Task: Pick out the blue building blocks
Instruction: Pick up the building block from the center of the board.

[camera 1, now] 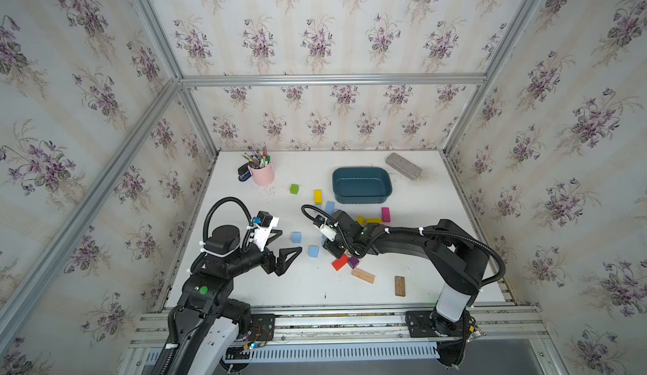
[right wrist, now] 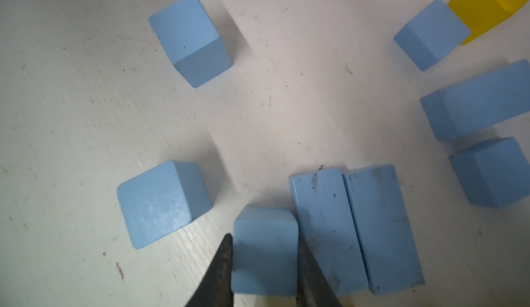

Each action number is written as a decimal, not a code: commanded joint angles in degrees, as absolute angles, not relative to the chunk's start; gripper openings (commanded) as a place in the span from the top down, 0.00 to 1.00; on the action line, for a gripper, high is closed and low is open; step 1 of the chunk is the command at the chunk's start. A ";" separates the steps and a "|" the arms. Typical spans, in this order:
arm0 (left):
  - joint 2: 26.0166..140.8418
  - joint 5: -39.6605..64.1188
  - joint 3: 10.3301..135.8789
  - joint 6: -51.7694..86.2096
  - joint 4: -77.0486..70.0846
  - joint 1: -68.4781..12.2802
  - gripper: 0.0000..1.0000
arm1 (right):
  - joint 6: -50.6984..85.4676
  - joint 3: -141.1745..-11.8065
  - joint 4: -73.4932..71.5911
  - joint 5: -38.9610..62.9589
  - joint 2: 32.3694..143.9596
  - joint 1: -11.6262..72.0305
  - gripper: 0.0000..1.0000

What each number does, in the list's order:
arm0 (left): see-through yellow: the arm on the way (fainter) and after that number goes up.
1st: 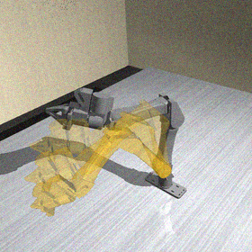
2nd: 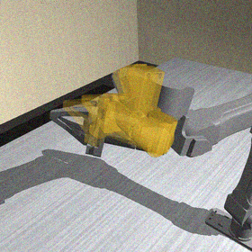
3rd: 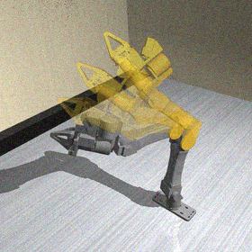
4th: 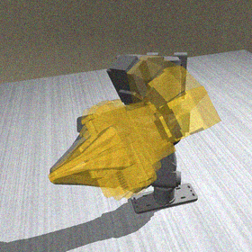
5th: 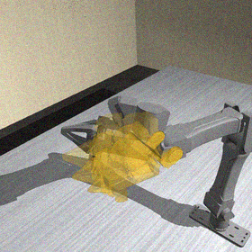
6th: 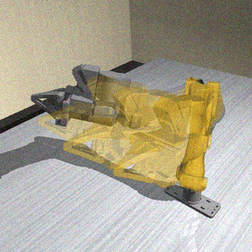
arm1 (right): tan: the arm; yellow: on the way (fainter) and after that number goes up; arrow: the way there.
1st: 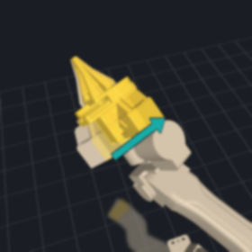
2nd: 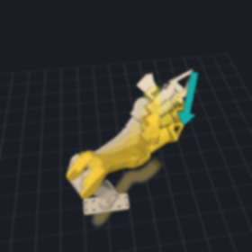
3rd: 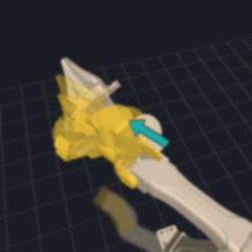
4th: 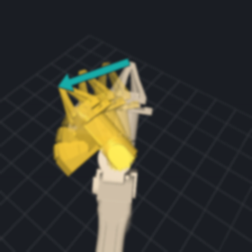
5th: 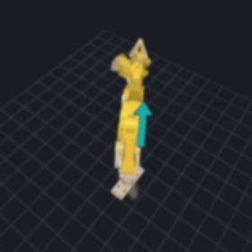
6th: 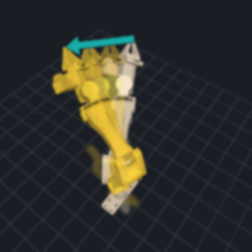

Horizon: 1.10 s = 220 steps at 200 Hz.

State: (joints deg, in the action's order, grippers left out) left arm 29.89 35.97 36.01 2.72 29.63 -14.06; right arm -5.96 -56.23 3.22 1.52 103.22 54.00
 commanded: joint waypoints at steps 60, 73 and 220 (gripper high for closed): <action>31.74 34.58 36.65 3.52 29.51 -14.13 0.01 | -4.76 -56.34 3.82 0.18 104.14 54.14 0.70; 31.64 34.23 36.56 3.53 29.53 -14.14 0.01 | -4.36 -56.34 3.10 0.39 104.19 54.12 0.70; 32.34 33.61 36.65 3.78 29.70 -14.15 0.01 | 2.97 -59.30 -0.88 -4.04 96.34 52.54 0.91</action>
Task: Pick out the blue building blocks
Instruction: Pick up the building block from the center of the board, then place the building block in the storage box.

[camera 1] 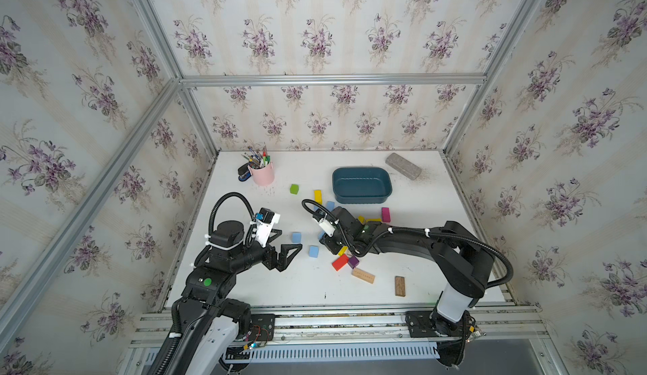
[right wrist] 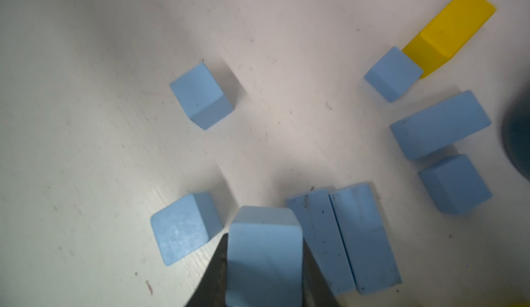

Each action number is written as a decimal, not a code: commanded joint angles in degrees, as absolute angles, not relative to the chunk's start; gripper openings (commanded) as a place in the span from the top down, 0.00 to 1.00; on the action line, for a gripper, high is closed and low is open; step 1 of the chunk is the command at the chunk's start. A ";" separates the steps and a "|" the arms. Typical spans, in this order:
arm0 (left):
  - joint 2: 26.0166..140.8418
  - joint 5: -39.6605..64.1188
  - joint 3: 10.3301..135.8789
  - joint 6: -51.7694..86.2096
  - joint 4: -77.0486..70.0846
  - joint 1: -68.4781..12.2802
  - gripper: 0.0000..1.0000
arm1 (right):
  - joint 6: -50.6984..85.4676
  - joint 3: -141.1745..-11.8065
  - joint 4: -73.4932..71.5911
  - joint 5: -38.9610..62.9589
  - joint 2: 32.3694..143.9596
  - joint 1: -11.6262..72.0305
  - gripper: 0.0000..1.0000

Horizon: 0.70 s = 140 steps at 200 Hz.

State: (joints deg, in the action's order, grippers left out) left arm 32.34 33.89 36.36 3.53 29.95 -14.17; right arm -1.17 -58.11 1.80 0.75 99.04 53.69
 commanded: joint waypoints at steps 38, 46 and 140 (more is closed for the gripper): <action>32.26 33.44 36.65 3.81 29.70 -14.15 0.01 | 8.75 -64.10 1.53 -9.52 95.50 47.24 0.93; 32.22 33.48 36.65 3.78 29.71 -14.15 0.01 | 9.93 -65.61 2.28 -9.89 96.23 45.80 0.92; 32.61 33.57 36.65 3.80 29.78 -14.11 0.01 | 18.52 -88.79 12.96 -7.66 117.26 33.34 0.90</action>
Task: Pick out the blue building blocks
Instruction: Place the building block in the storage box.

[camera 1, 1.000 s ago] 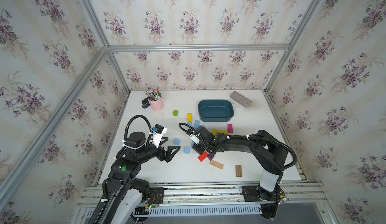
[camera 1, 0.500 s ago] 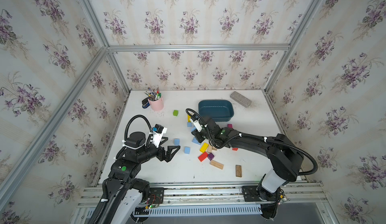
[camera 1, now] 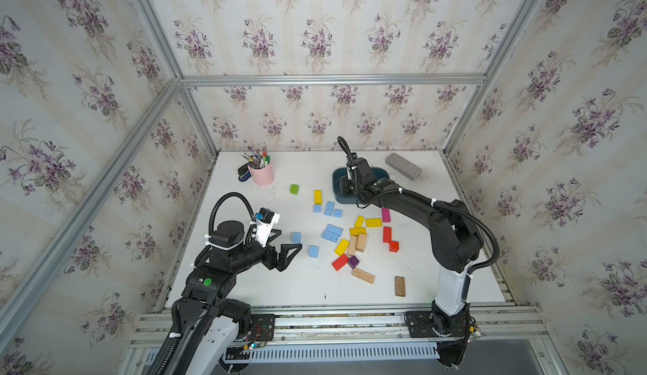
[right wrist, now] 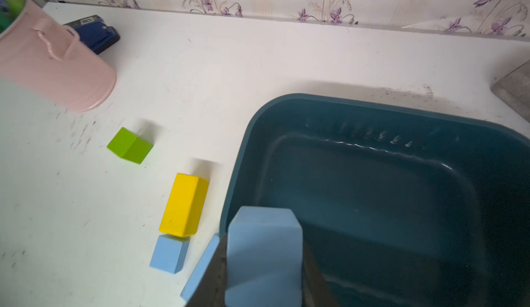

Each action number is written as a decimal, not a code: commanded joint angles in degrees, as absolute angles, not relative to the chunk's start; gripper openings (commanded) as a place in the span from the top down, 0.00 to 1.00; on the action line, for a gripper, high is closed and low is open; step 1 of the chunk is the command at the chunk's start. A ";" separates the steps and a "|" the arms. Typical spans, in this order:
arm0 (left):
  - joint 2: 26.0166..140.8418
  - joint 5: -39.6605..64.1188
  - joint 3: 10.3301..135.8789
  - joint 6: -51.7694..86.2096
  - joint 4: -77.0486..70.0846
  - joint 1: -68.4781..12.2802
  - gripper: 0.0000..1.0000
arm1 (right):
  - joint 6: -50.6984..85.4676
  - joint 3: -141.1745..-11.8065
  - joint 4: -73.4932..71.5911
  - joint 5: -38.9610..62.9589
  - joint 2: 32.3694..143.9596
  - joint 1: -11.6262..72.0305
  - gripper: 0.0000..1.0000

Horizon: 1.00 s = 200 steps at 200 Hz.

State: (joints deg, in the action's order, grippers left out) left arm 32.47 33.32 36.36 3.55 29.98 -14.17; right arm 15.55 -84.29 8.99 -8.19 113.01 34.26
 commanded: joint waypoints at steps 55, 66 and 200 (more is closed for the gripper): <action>32.61 33.63 36.65 3.89 29.79 -14.15 0.01 | 19.86 -100.22 17.44 -8.04 127.91 32.00 0.89; 32.60 33.67 36.65 3.87 29.79 -14.23 0.01 | 20.28 -101.23 17.56 -7.87 129.06 31.71 0.88; 33.05 33.71 36.56 3.91 29.73 -14.81 0.01 | 22.41 -105.56 19.27 -4.09 130.96 31.64 0.39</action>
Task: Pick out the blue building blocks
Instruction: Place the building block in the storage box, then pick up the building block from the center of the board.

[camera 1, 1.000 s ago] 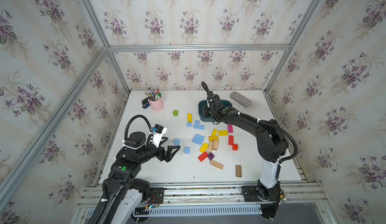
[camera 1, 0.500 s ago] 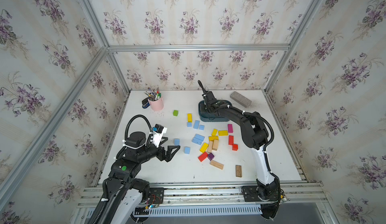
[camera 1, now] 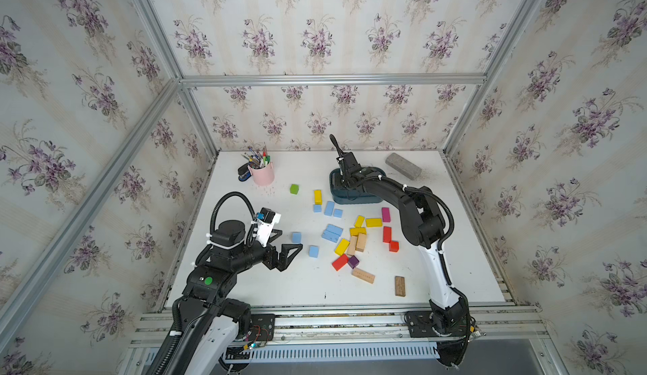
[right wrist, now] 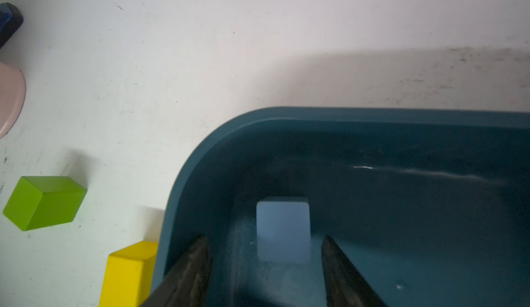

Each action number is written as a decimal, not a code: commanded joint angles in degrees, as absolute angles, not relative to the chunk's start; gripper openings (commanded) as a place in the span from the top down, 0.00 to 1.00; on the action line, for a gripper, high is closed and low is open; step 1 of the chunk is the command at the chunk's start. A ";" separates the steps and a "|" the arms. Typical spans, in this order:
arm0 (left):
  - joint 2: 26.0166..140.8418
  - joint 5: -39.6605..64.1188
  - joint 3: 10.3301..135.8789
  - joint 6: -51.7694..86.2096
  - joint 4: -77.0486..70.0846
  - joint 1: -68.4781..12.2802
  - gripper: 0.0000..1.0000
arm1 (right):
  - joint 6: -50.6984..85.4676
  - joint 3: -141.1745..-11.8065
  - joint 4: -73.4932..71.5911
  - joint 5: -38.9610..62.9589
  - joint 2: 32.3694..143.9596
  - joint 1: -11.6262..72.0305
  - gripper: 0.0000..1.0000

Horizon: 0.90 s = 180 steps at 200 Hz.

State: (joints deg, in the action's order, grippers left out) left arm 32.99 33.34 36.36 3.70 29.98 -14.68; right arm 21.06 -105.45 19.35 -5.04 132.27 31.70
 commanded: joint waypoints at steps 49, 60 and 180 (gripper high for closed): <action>32.81 33.47 36.56 3.91 29.87 -14.99 0.01 | 23.62 -95.80 12.70 -1.99 118.56 31.65 0.31; 32.87 33.42 36.56 3.94 29.88 -15.07 0.01 | 23.42 -92.57 10.76 -1.57 114.99 31.64 0.29; 35.36 24.43 38.35 9.58 30.80 -15.20 0.01 | 12.78 -54.23 -0.20 3.87 78.18 31.64 0.09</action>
